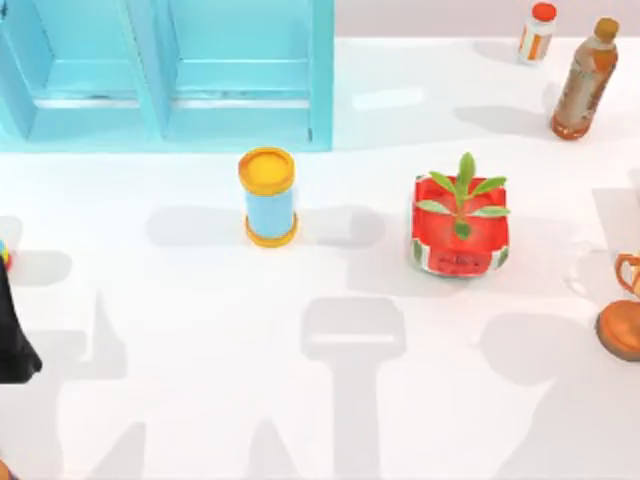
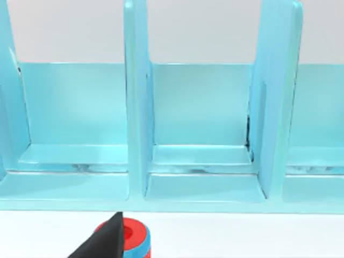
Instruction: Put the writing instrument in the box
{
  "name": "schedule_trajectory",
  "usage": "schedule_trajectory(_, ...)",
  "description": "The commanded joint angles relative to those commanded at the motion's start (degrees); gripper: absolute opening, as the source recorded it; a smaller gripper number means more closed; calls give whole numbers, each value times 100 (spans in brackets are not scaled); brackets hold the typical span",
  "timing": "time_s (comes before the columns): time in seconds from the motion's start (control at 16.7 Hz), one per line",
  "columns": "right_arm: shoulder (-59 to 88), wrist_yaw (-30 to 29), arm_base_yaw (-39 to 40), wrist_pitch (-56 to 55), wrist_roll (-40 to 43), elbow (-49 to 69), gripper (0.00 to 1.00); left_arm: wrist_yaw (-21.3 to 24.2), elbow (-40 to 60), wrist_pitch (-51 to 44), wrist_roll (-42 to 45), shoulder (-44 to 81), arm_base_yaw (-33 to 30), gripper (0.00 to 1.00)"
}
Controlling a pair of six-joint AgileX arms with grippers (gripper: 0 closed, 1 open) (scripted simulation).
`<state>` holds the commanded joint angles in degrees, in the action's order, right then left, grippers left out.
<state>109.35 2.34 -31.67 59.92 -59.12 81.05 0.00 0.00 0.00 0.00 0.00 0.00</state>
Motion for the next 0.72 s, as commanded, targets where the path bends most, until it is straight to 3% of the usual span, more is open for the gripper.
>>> schedule_trajectory(0.12,0,0,0,0,0,0,0,0,0,0,0,0,0,100)
schedule_trajectory(0.72,0,0,0,0,0,0,75,0,0,0,0,0,0,100)
